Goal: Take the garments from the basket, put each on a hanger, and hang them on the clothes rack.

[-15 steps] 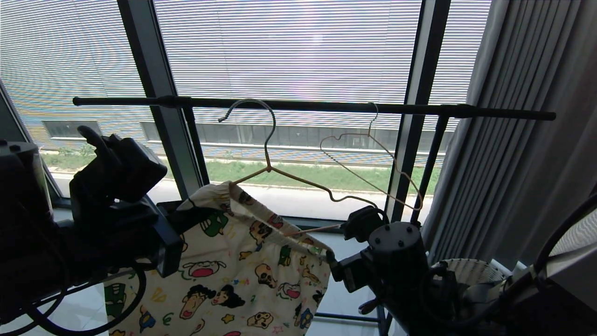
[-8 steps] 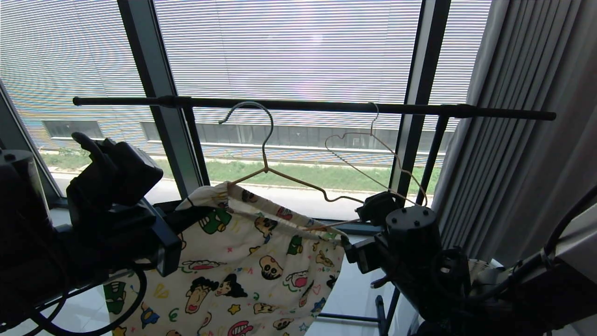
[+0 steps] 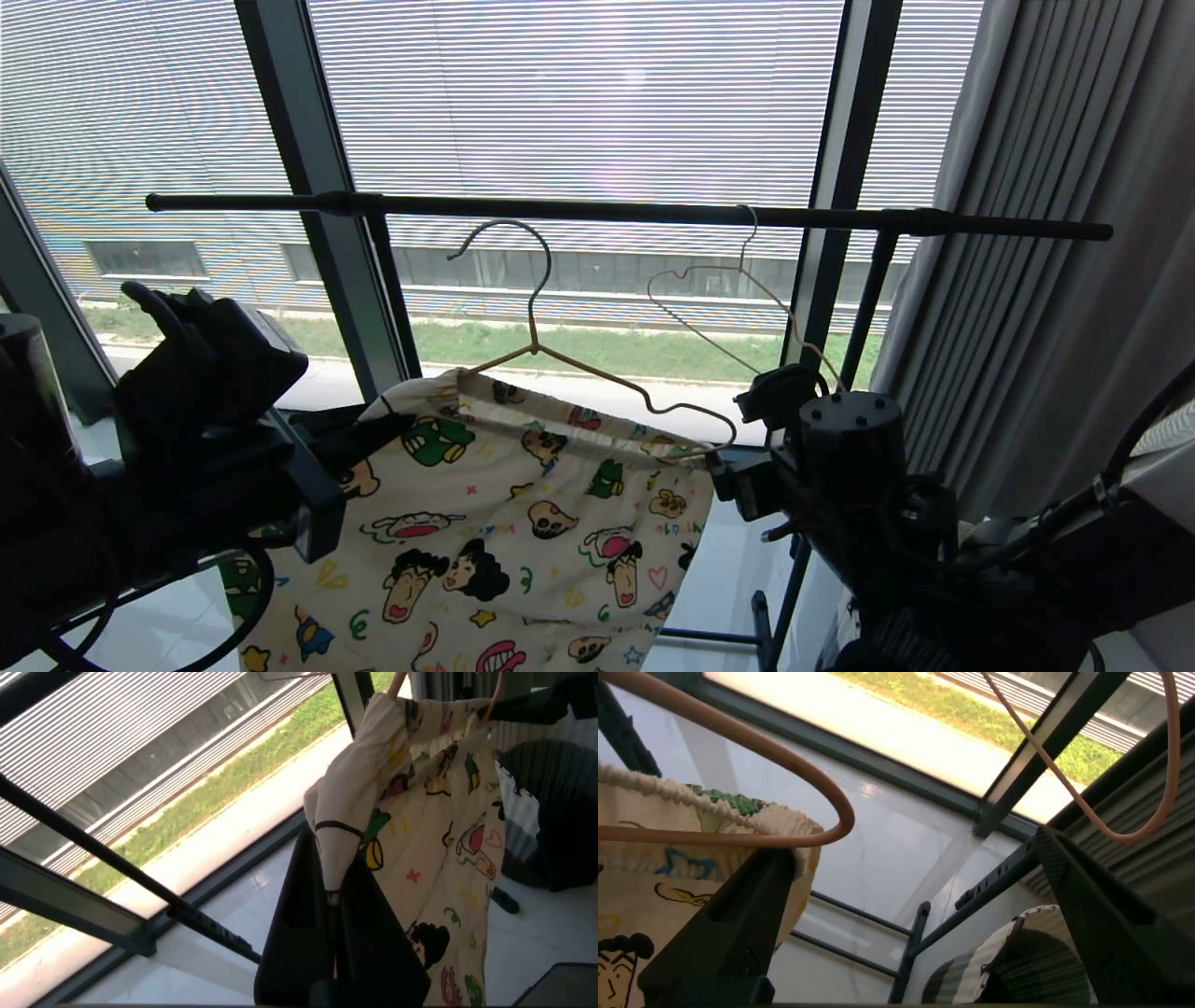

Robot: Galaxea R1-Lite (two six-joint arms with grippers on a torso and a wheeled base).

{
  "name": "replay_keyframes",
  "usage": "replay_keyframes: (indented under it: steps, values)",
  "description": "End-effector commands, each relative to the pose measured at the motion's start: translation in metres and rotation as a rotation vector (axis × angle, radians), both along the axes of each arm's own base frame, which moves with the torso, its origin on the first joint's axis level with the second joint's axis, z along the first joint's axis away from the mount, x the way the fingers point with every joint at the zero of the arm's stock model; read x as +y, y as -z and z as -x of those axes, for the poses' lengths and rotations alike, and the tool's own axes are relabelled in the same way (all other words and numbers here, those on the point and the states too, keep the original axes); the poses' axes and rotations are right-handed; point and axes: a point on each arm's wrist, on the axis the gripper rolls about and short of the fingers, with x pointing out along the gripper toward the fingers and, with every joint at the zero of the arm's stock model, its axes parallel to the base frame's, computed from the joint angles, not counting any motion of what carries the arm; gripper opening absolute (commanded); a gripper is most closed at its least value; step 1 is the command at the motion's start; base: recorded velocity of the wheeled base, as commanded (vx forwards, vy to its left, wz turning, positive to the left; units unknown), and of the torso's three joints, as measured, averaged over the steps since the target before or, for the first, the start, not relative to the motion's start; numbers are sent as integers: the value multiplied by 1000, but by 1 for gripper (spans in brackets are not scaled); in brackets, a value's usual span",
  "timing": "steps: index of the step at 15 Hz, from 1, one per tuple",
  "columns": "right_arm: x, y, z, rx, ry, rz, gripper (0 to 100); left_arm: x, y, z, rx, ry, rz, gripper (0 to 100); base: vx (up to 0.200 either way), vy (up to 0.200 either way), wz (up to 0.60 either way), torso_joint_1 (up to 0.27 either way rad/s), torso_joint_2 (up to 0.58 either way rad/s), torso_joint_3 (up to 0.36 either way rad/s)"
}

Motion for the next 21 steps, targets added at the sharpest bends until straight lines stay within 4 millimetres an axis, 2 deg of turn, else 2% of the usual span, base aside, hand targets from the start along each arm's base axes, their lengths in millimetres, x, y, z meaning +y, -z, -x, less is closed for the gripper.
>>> replay_keyframes:
  steps: [1,5,15,21]
  values:
    - [0,0,0,-1,2,-1,100,7,2,2,1,-10,-3,0,0,0,0,0,0,0]
    - [-3,0,-3,-1,11,-2,100,14,5,0,10,-47,-3,0,0,0,0,0,0,0]
    - [-10,-4,-8,-8,32,-7,100,17,23,6,48,-36,-62,0,0,0,0,0,0,0]
    - [-17,-16,-9,-30,-1,-16,100,20,32,8,80,-44,-77,0,0,0,0,0,0,0]
